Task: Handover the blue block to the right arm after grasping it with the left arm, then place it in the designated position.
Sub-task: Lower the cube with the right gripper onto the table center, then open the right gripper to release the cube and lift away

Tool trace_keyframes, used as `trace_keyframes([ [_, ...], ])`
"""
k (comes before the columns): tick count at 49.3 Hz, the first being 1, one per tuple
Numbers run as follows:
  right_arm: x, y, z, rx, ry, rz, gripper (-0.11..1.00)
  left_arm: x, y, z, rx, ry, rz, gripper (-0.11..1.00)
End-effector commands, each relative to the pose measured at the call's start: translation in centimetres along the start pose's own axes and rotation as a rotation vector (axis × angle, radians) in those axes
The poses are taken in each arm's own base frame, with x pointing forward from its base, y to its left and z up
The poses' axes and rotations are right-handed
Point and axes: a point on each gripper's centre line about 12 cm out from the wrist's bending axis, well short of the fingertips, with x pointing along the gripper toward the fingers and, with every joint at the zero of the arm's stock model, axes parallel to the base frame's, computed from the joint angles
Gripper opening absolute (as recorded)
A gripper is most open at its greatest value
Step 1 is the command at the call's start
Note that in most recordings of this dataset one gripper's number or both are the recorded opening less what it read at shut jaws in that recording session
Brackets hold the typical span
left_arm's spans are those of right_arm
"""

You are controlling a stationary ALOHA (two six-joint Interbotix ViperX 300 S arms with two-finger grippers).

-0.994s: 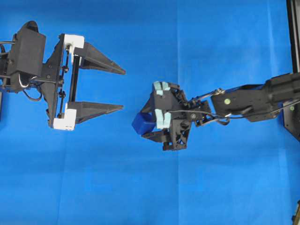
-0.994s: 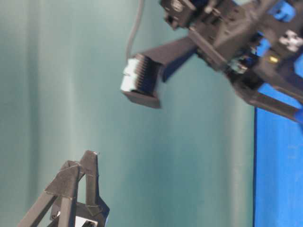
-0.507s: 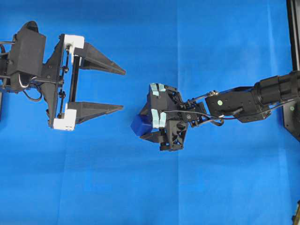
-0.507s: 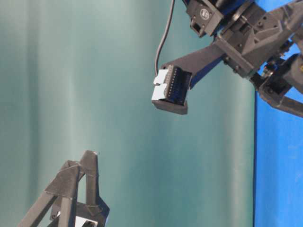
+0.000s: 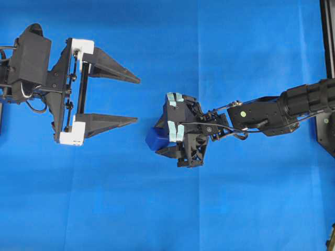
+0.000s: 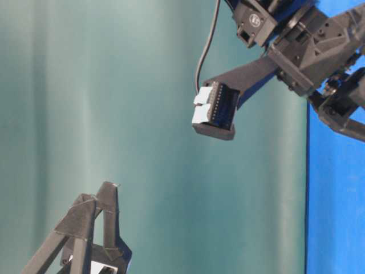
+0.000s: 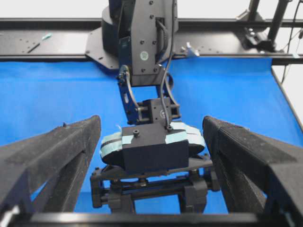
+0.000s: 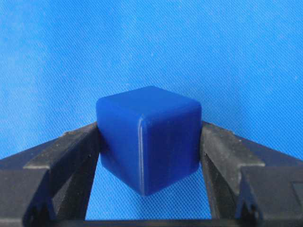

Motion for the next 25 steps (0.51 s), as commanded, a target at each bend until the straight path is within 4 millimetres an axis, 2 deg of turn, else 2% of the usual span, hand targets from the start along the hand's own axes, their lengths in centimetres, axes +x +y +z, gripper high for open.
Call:
trace_keyframes([
  [1, -0.09, 0.32, 1.09, -0.001, -0.037, 0.014, 0.55, -0.06, -0.02, 0.83, 0.002, -0.026, -0.001, 0.93],
  [8, -0.06, 0.30, 1.02, 0.002, -0.034, 0.012, 0.56, -0.09, -0.02, 0.90, 0.000, -0.029, -0.001, 0.93],
  [16, -0.09, 0.22, 0.96, 0.008, -0.026, 0.005, 0.92, -0.09, -0.17, 0.88, 0.000, -0.028, -0.005, 0.93],
  [18, -0.09, 0.21, 0.94, 0.010, -0.025, 0.005, 0.92, -0.09, -0.17, 0.89, 0.000, -0.029, -0.005, 0.93],
  [25, -0.28, 0.28, 1.18, 0.009, -0.031, 0.005, 0.81, -0.09, -0.17, 0.88, 0.000, -0.028, -0.005, 0.93],
])
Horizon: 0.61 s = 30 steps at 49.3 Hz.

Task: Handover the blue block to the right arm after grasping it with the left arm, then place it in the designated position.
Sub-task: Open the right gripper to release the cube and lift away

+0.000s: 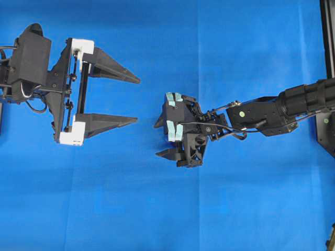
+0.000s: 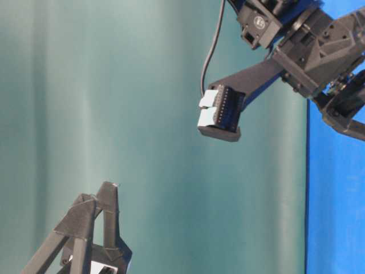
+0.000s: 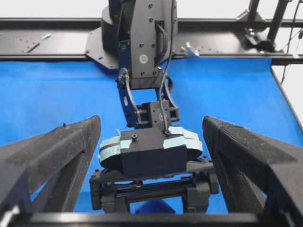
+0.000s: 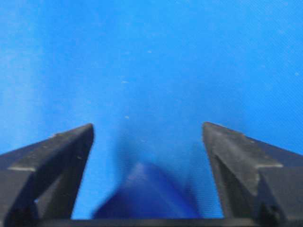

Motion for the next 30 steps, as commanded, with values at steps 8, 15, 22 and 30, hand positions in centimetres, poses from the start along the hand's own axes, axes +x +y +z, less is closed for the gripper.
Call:
trace_keyframes([
  [8, -1.2, 0.9, 2.3, -0.007, -0.059, 0.016, 0.82, -0.1, -0.2, 0.8, 0.000, -0.028, -0.005, 0.93],
  [15, -2.4, 1.5, 3.2, -0.019, -0.069, 0.011, 0.82, -0.1, -0.3, 0.7, 0.001, -0.024, -0.008, 0.93],
  [22, -4.4, 1.9, 4.5, -0.028, -0.076, -0.011, 0.82, -0.1, -0.3, 0.8, 0.001, -0.027, -0.008, 0.93],
  [30, -7.5, 2.6, 6.3, -0.043, -0.092, -0.040, 0.82, -0.1, -0.3, 0.8, 0.002, -0.026, -0.008, 0.93],
])
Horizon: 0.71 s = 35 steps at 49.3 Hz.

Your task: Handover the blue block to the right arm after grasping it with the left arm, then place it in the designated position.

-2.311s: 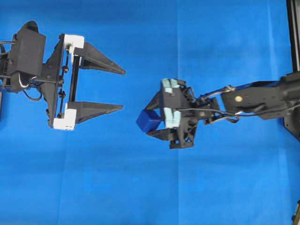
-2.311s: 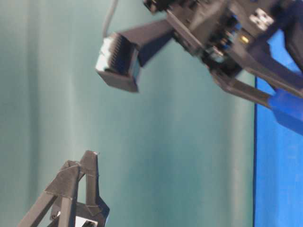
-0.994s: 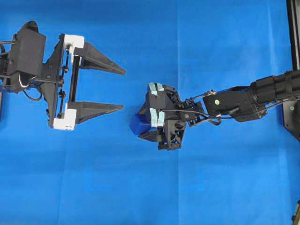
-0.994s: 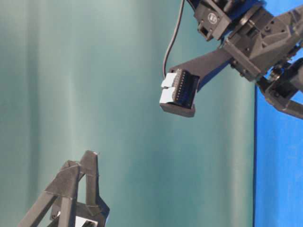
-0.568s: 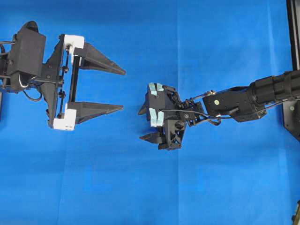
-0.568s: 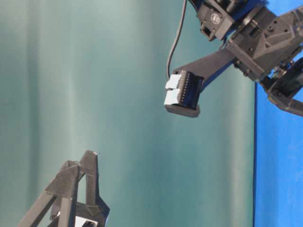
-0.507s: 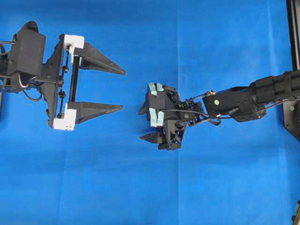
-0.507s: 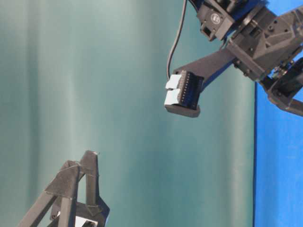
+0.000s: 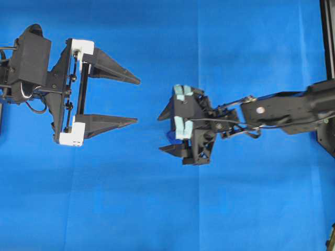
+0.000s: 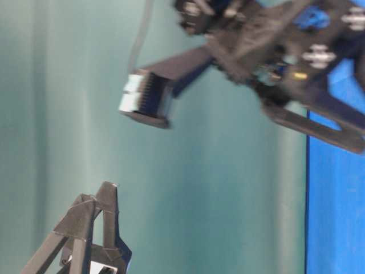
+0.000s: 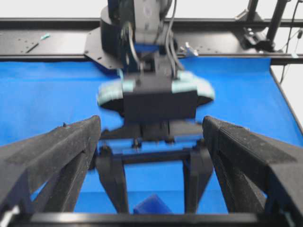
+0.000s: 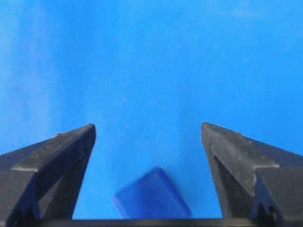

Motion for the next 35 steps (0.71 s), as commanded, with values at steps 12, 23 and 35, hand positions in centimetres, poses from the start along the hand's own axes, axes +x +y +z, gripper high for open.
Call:
trace_keyframes([
  [12, -7.3, 1.0, 4.7, -0.035, -0.111, -0.028, 0.81, 0.0, -0.1, 1.0, 0.000, -0.032, -0.004, 0.93],
  [23, -11.8, 1.0, 6.6, -0.035, -0.178, -0.051, 0.81, 0.0, -0.3, 1.0, 0.001, -0.029, -0.008, 0.93],
  [35, -16.2, 0.9, 7.5, -0.042, -0.246, -0.065, 0.81, -0.1, -0.4, 1.0, 0.001, -0.032, -0.013, 0.93],
])
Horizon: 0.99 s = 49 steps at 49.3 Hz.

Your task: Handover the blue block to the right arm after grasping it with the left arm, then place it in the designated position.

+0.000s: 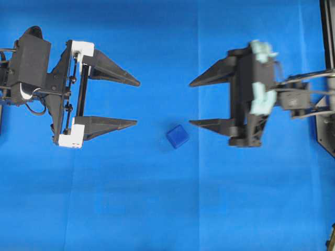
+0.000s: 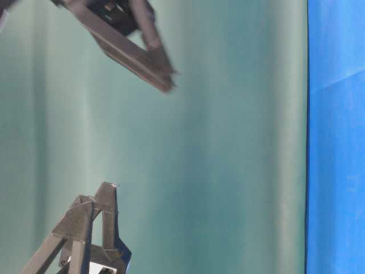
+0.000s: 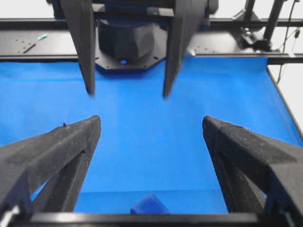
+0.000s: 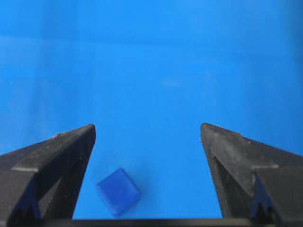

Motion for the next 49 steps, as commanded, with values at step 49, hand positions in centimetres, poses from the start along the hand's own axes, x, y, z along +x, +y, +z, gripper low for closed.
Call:
trace_keyframes([
  [49, -3.8, 0.2, 1.5, -0.076, -0.249, 0.105, 0.80, 0.0, -0.3, 1.1, 0.001, -0.034, -0.009, 0.93],
])
